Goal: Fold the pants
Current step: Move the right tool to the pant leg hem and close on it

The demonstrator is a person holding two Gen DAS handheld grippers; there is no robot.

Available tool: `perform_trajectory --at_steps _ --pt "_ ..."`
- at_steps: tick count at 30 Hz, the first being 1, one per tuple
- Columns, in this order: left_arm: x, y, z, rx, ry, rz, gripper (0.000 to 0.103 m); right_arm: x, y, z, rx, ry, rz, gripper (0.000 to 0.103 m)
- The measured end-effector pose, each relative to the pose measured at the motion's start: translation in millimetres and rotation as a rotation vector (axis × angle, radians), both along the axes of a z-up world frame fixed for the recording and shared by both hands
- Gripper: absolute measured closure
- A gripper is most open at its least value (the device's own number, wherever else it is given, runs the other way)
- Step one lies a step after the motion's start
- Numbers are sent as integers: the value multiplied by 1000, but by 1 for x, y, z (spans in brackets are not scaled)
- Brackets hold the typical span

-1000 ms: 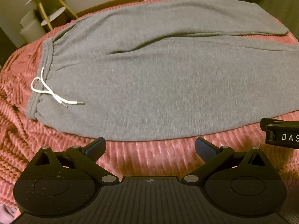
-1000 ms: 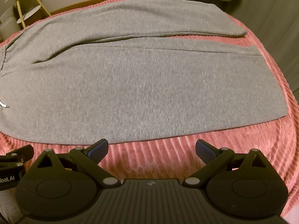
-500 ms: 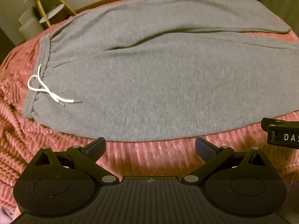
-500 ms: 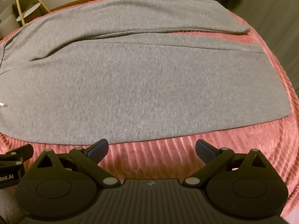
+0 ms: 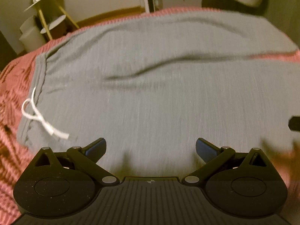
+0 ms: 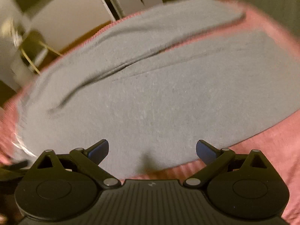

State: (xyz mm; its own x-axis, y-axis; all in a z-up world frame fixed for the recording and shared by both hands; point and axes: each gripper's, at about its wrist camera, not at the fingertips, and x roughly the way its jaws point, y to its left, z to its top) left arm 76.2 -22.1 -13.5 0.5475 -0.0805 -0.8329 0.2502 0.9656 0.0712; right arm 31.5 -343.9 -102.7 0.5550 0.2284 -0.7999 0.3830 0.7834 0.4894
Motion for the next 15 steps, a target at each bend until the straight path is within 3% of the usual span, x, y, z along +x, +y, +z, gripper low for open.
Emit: perform_trajectory --at_steps 2,5,7,10,12,15 --pt "23 -5 0 -41 -2 19 0 15 -26 0 72 -42 -48 4" --pt "57 -12 -8 -71 -15 58 0 47 -54 20 -56 -113 -167 4" --pt "68 -11 -18 -27 -101 117 0 81 -71 28 -102 -141 -205 4" --pt "78 -12 -35 93 -224 118 0 155 -90 31 -165 -84 -155 4" --pt "86 -11 -49 144 -233 120 0 198 -104 28 -143 -66 -183 4" --pt "100 -10 -68 137 -206 131 0 280 -127 17 -123 16 -263 4"
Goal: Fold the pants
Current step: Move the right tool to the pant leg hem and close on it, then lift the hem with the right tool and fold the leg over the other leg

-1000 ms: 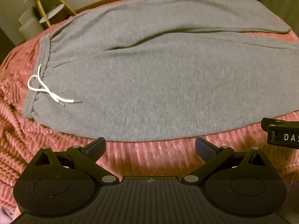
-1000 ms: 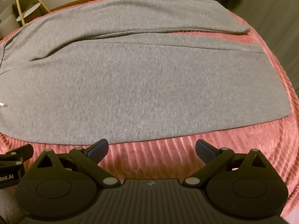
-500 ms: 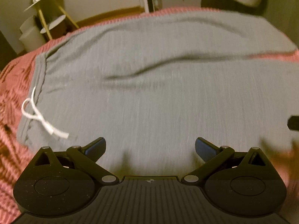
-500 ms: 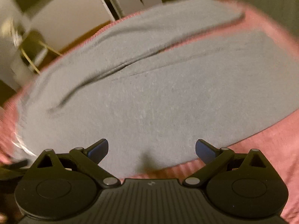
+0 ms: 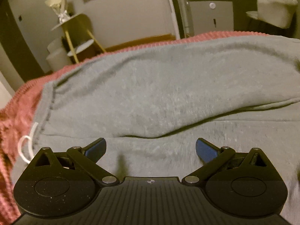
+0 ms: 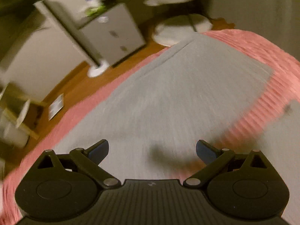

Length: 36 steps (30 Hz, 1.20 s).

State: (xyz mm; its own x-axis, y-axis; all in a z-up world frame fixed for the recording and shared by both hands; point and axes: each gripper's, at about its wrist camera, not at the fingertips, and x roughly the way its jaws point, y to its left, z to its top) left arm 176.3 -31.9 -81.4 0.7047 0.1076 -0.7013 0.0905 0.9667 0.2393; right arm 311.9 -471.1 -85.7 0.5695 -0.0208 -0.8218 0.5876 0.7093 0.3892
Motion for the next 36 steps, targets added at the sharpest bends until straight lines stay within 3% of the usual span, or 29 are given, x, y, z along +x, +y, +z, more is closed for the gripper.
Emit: perform_trajectory --at_steps 2,4,7,9,10,11,13,15,17,24,30,36 --pt "6 -1 -7 -17 2 -19 0 47 -11 -9 17 27 -39 4" --pt "9 -2 -13 5 -58 -30 0 82 -21 -21 55 19 -99 4" --pt "13 -6 -22 18 -91 -42 0 114 -33 -39 93 56 -150 9" --pt "18 -5 -27 -4 -85 -41 0 132 -33 -56 79 138 -162 27" --pt "18 -3 -27 -17 -86 -38 0 138 -31 -64 54 180 -168 29" --pt "19 -1 -28 -31 -84 -36 0 139 -32 -65 34 183 -162 31" --pt "21 2 -30 -51 -79 -34 0 138 -23 -60 -40 169 -121 55" --pt "22 4 -29 -65 -67 -29 0 133 -17 -54 -46 127 -73 87" --pt "20 6 -29 -75 -53 -24 0 122 -17 -51 -32 97 -60 95" --pt "10 18 -18 -113 -34 0 0 64 -8 -27 -53 -16 -21 97" --pt "11 31 0 -167 -101 -4 0 5 11 -8 -140 -76 53 98" --pt "57 79 15 -415 -1 105 0 -59 10 -11 -115 -161 59 98"
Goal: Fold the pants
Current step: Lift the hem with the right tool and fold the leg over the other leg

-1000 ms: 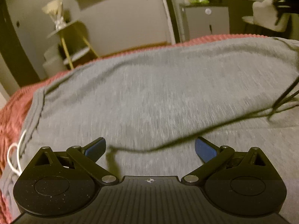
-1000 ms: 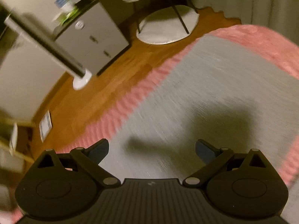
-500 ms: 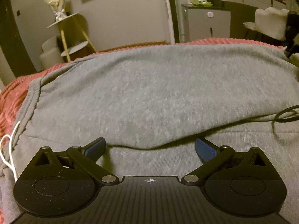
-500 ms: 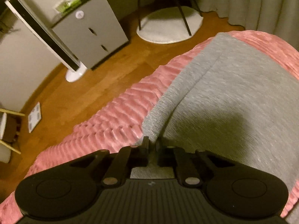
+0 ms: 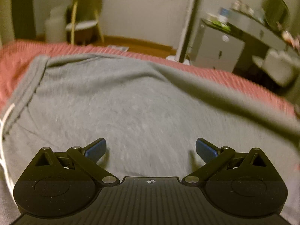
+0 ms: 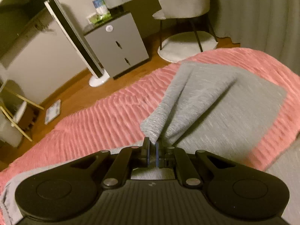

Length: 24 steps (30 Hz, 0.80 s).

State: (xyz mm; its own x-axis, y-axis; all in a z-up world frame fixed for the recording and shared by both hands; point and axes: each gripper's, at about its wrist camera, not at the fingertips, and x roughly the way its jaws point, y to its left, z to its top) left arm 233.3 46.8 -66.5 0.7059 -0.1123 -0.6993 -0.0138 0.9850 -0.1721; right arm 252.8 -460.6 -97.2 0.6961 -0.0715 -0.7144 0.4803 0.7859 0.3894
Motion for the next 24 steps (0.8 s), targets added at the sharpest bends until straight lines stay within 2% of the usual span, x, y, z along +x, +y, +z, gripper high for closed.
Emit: perform_trajectory --at_steps 4,6,8,10,12,14,16,19,21,22,24 --pt "40 31 1 -119 45 50 0 -59 -1 -13 43 -63 -18 97" --pt "63 40 2 -130 77 84 0 -81 -2 -26 60 -52 -27 97" --pt "81 46 8 -131 70 78 0 -104 -4 -37 71 -47 -28 97" --pt "98 47 15 -96 45 84 0 -116 -9 -46 103 -43 -21 97" --pt "119 48 19 -11 48 107 0 -117 -9 -54 104 -9 -8 97" --pt "141 47 14 45 119 109 0 -115 -7 -51 46 38 -13 95" --pt "161 45 4 62 211 86 0 -114 -2 -41 -37 40 -15 93" --pt "179 44 -8 47 265 80 0 -102 8 -15 -209 16 -34 80" --pt "187 45 -11 28 281 86 0 -81 15 -5 -283 17 -22 48" --pt "189 46 -12 17 288 90 0 -70 17 -3 -303 22 -12 43" --pt "194 48 -15 1 293 89 0 -40 23 -1 -368 45 21 40"
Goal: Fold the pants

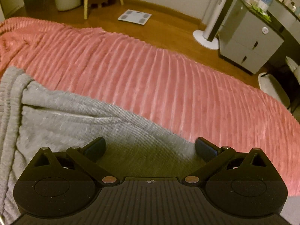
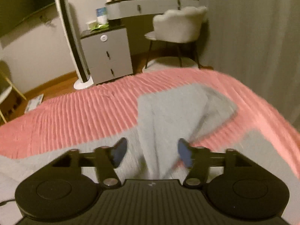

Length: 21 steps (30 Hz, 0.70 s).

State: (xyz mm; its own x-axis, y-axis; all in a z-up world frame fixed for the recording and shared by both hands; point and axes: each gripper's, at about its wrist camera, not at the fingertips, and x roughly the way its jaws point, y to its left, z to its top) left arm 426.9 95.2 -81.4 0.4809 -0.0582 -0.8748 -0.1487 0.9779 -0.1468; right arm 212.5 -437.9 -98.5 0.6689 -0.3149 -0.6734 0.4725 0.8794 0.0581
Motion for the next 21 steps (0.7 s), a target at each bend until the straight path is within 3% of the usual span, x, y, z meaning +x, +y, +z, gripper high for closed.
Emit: perform_trajectory --at_steps 1,3,5,7,10,12,13,14,15,17,21 --pt "1 2 -2 -8 5 0 0 15 2 -2 -48 15 3 39" --pt "3 8 -4 -25 7 5 0 48 4 -12 -122 60 3 26" --pt "2 10 -3 -26 6 -3 0 78 -2 -32 -128 158 -15 26" --pt "1 12 -1 -37 0 -16 3 93 -11 -51 -104 232 -47 36" --pt "-4 22 6 -62 -20 -3 29 87 -16 -51 -74 195 -44 61" --pt "-3 30 7 -75 -13 -2 49 79 -18 -46 -22 163 -30 84" --pt "-3 35 7 -88 -13 5 57 75 -19 -44 -14 158 -32 88" --pt "-4 39 9 -115 -20 11 77 68 -20 -44 -1 147 -38 92" --pt "-6 45 11 -164 -26 11 87 64 -22 -41 28 127 -49 94" --pt "-13 52 15 -209 -36 27 96 49 -32 -33 111 71 -84 96" --pt "-36 59 29 -216 -81 -4 102 8 -52 -21 244 -40 -159 97"
